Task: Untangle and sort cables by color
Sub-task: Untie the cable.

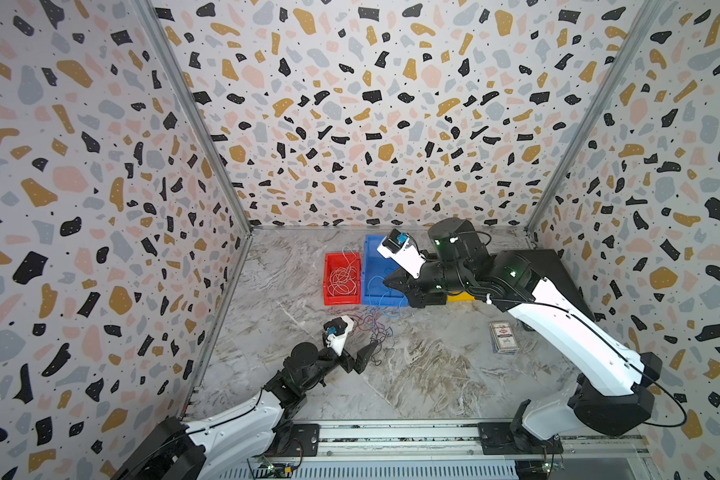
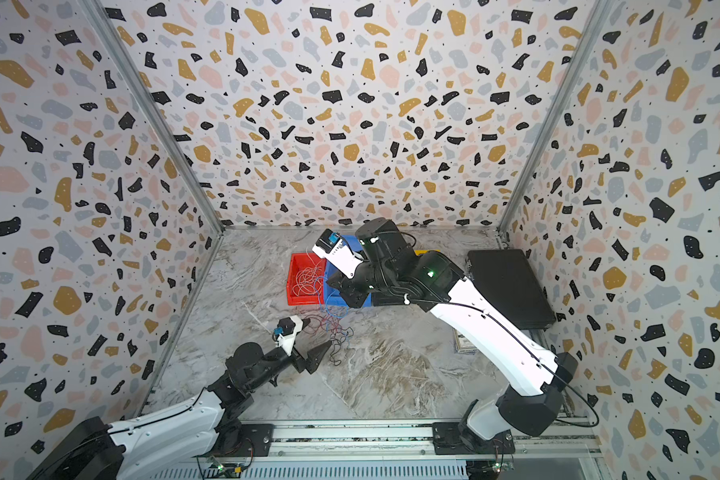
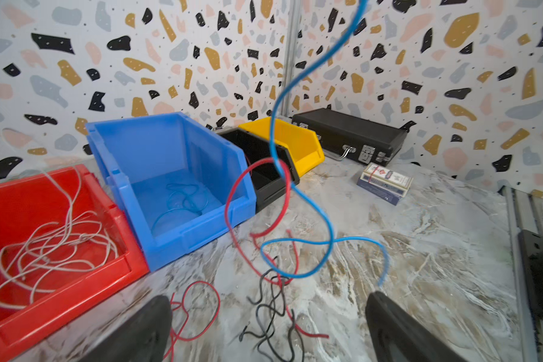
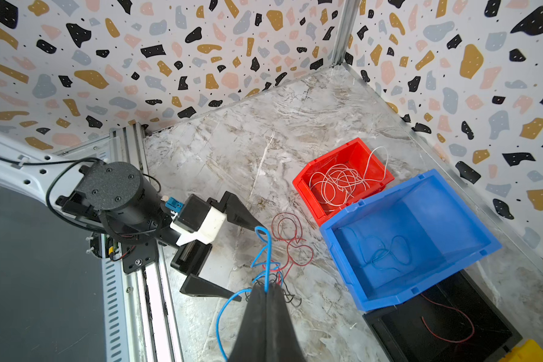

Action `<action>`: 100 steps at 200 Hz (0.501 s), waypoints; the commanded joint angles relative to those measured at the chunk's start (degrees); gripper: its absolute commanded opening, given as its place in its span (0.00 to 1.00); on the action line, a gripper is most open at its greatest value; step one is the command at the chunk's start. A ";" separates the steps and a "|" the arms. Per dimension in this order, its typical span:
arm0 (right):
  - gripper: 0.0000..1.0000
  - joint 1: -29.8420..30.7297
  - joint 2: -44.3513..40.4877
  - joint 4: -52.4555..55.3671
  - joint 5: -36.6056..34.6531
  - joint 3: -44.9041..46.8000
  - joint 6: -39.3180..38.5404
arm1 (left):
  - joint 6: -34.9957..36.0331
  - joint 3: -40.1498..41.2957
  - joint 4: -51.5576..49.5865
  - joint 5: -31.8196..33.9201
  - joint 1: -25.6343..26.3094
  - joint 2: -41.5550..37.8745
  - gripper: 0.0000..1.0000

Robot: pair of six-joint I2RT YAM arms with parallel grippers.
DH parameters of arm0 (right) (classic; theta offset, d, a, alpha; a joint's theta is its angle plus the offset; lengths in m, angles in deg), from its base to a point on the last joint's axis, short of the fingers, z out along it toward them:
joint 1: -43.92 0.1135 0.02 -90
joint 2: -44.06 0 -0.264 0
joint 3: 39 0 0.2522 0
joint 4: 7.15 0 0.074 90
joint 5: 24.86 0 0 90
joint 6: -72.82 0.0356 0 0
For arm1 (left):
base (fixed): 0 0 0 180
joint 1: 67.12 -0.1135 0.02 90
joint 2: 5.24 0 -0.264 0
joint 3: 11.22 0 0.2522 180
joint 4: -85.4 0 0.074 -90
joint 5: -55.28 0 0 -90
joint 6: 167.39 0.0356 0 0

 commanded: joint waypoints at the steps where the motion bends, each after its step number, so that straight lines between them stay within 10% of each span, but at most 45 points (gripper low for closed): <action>1: 0.00 0.21 -2.07 -0.53 0.81 0.53 0.72 | 0.67 -0.95 7.38 -1.92 -0.09 -0.82 1.00; 49: 0.00 0.18 -3.82 -2.29 1.97 3.09 1.45 | 4.96 -0.87 2.30 4.10 -0.13 -6.75 1.00; 100: 0.00 0.13 -5.01 -3.03 3.77 3.68 2.56 | 10.46 -3.26 5.91 -0.16 -0.09 3.50 0.94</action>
